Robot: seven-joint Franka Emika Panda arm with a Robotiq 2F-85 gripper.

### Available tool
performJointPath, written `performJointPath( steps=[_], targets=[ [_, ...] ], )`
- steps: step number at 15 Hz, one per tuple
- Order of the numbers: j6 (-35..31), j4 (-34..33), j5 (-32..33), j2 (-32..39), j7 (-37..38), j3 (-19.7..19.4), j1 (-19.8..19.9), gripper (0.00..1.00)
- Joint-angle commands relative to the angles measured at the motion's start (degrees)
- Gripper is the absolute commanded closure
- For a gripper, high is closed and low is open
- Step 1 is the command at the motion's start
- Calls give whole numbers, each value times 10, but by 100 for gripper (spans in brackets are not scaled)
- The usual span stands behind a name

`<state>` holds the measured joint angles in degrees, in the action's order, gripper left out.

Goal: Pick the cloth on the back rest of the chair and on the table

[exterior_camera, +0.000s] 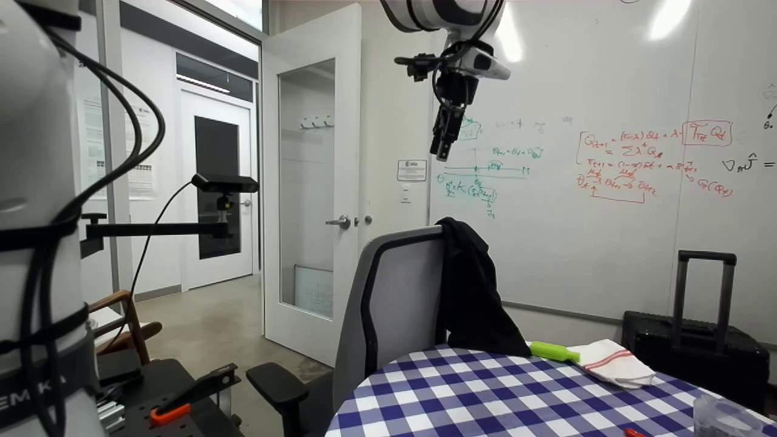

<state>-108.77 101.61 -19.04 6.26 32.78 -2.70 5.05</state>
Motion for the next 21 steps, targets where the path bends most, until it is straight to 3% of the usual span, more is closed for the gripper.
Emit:
performJointPath(
  steps=[1, 7, 8, 21],
  targets=[
    [-50, -73, -58, 59, 69, -5, -7, 0],
    [-202, -112, -106, 127, 184, 2, -22, 0],
    [-175, -83, -90, 96, 147, 1, -14, 0],
    [-215, -42, -96, 107, 185, 1, -22, 0]
  ],
)
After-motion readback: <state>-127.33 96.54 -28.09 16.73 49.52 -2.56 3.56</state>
